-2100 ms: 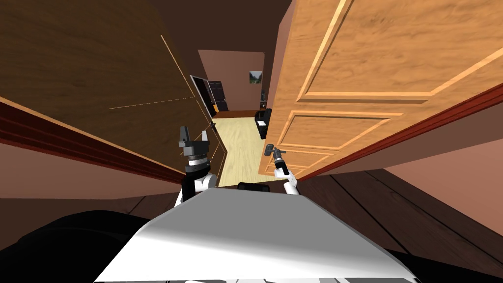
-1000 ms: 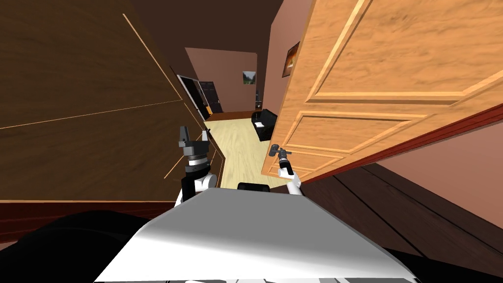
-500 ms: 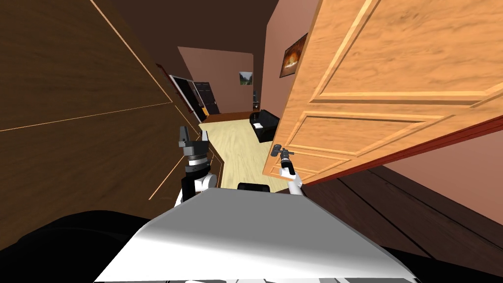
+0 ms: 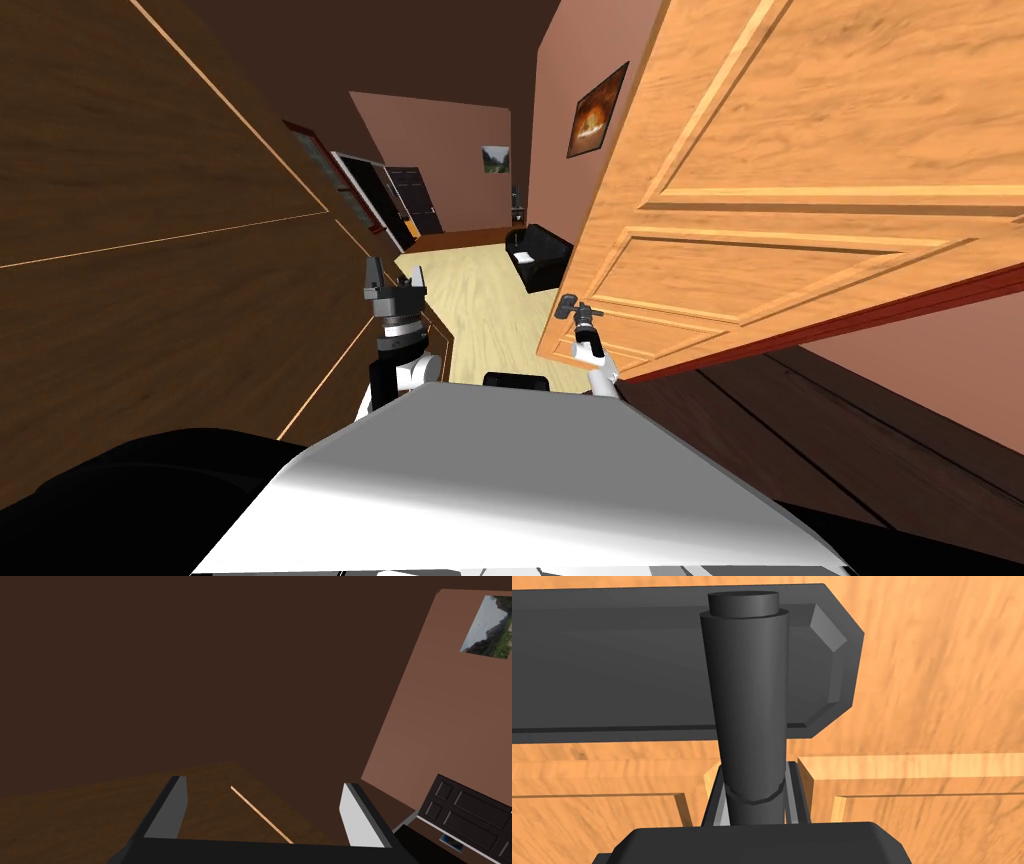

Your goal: Push the door open

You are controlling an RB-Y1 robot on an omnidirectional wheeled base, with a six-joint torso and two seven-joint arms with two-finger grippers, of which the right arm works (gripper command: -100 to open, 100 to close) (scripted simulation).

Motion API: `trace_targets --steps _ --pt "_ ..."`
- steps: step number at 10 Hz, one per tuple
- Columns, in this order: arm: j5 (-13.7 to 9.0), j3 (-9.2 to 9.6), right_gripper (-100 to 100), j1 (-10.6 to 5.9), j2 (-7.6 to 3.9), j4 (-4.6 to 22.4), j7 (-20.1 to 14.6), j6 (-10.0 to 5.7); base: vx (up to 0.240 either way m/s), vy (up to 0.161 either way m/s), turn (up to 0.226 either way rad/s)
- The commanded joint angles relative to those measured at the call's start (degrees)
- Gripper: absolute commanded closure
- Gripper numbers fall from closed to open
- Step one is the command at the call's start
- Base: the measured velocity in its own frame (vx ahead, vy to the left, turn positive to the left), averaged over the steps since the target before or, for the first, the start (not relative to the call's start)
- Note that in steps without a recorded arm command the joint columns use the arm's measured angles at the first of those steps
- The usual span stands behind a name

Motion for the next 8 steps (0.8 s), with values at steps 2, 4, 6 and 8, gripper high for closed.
trace_targets --steps 2,4,6,8 --pt "-0.19 -1.44 100 -0.25 -0.72 0.04 0.25 0.03 0.179 0.041 -0.049" --pt "-0.34 -2.51 100 -0.26 -1.07 0.11 0.43 0.01 0.170 0.013 -0.038" --pt "-0.51 -3.75 100 -0.26 -1.38 0.19 0.64 -0.02 0.194 0.039 -0.039" --pt "-0.71 -5.12 100 -0.27 -1.64 0.29 0.87 -0.05 0.191 0.045 -0.064"
